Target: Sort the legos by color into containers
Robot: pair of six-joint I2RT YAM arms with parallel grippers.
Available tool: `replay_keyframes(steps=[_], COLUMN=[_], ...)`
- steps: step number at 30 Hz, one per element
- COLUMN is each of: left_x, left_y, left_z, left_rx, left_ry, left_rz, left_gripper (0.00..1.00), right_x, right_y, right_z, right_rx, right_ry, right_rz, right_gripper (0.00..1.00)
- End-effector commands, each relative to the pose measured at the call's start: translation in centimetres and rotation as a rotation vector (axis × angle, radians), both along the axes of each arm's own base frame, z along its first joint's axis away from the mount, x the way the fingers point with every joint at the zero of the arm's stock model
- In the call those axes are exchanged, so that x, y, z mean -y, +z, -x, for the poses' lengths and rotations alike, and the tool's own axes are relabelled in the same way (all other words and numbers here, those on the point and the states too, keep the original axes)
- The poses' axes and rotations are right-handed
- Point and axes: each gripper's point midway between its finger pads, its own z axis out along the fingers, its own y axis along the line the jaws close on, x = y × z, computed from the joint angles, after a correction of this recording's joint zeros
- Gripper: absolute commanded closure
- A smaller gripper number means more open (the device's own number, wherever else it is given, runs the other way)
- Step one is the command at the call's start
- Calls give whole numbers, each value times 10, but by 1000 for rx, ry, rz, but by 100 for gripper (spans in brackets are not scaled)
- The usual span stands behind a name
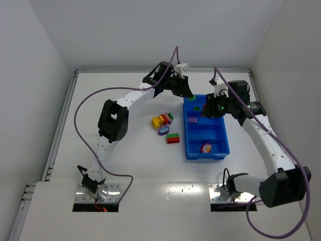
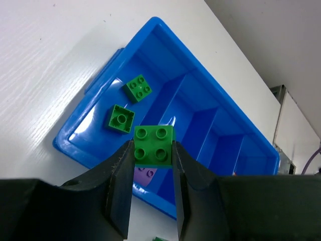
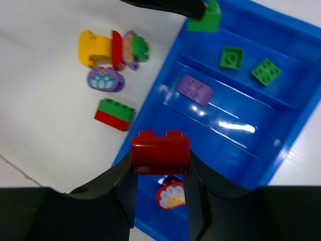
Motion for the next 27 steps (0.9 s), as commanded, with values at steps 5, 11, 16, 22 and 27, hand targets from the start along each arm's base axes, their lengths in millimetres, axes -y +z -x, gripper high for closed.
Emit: replay_keyframes(steps=[5, 11, 16, 22, 27], left_x=[12, 22, 29, 34, 30], left_y=[24, -8, -19, -25, -15], left_z=[-6, -6, -5, -1, -9], left_rx=[99, 78, 75, 58, 89], left_ry=[20, 9, -6, -12, 35], left_rz=[-6, -52, -62, -65, -76], left_gripper=[96, 89, 89, 56, 26], right_x=[36, 45, 46, 45, 40], right_y=[-10, -10, -16, -21, -31], right_z=[2, -1, 4, 11, 21], right_rx=[-5, -6, -32, -51, -52], right_ry=[-153, -184, -173, -132, -23], right_rz=[62, 62, 60, 59, 87], right_gripper=[100, 100, 100, 100, 100])
